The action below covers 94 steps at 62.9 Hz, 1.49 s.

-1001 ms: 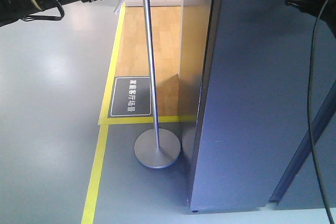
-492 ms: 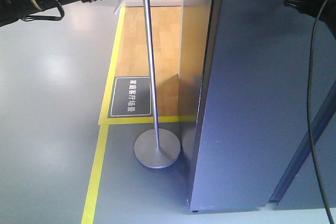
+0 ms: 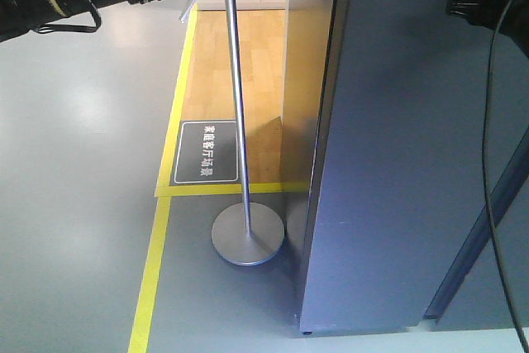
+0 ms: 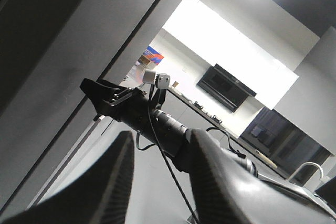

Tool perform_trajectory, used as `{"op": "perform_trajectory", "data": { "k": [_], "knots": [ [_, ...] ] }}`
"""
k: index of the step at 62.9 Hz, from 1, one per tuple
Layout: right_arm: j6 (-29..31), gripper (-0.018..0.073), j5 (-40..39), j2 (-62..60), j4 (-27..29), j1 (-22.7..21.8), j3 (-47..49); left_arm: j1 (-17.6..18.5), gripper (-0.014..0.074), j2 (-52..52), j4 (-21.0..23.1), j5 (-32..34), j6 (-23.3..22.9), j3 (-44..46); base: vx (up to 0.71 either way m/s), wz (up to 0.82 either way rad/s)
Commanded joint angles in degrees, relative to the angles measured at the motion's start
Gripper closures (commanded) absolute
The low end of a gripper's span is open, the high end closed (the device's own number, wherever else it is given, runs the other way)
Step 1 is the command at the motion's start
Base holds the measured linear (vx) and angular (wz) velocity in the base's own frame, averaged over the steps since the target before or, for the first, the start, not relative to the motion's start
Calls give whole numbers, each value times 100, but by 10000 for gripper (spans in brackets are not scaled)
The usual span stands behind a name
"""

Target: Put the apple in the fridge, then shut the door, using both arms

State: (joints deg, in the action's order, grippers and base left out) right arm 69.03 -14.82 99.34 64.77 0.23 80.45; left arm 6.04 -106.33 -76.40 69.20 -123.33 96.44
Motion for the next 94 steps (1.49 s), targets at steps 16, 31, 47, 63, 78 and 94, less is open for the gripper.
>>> {"op": "perform_trajectory", "data": {
  "k": [16,31,47,63,78,94],
  "knots": [
    [137,106,27,154,-137,-23,611,-8,335,284,408,552,1,169,0,0],
    [137,133,136,327,-137,-20,728,-8,335,284,408,510,1,169,0,0],
    [332,221,542,18,-130,-20,722,-8,353,284,408,600,1,169,0,-2],
    [299,404,2000,-927,-130,-20,722,-8,412,284,408,914,1,169,0,0],
    [31,575,4033,-2019,-155,-20,722,-8,517,444,279,1009,1,169,0,0],
    [-869,566,5669,-2979,-950,-20,564,17,606,1198,-1269,1009,1,161,0,0]
  ]
}}
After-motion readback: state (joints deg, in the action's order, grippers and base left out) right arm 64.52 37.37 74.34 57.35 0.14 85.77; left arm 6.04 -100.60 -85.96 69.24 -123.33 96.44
